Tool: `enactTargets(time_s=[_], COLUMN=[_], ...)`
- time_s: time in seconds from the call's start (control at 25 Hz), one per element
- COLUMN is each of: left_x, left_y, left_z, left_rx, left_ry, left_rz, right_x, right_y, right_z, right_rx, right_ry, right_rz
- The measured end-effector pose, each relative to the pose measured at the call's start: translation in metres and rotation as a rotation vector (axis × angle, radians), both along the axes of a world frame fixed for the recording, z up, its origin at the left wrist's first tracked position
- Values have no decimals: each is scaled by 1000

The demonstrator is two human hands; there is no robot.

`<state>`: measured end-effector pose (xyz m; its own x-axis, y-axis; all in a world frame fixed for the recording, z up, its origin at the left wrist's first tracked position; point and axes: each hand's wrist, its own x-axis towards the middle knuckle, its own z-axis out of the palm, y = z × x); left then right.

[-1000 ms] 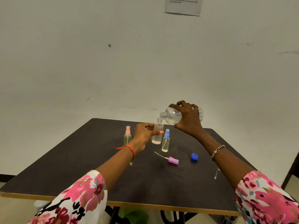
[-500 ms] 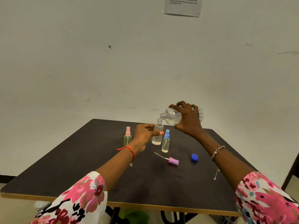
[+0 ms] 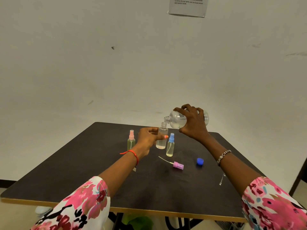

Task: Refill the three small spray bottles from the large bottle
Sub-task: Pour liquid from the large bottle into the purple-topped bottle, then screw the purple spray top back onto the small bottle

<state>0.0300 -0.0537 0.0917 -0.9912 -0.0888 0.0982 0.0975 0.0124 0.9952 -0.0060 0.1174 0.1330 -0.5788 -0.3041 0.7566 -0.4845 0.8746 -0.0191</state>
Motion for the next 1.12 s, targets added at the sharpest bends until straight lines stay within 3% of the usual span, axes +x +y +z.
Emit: enactTargets(time_s=[0.52, 0.68, 0.8, 1.0, 1.12], left_x=[-7, -15, -23, -38, -44], left_y=[1, 1, 0, -5, -8], left_z=[-6, -12, -17, -29, -35], left_rx=[22, 25, 25, 12, 13], left_ry=[-11, -17, -28, -59, -73], left_rz=[-8, -11, -2, 15, 15], right_x=[-6, -19, -34, -61, -75], right_y=[1, 5, 14, 32, 40], right_z=[-7, -12, -19, -44, -65], right_rx=[-77, -429, -690, -899, -922], right_ry=[-145, -252, -263, -353, -440], right_rz=[46, 164, 98, -60, -97])
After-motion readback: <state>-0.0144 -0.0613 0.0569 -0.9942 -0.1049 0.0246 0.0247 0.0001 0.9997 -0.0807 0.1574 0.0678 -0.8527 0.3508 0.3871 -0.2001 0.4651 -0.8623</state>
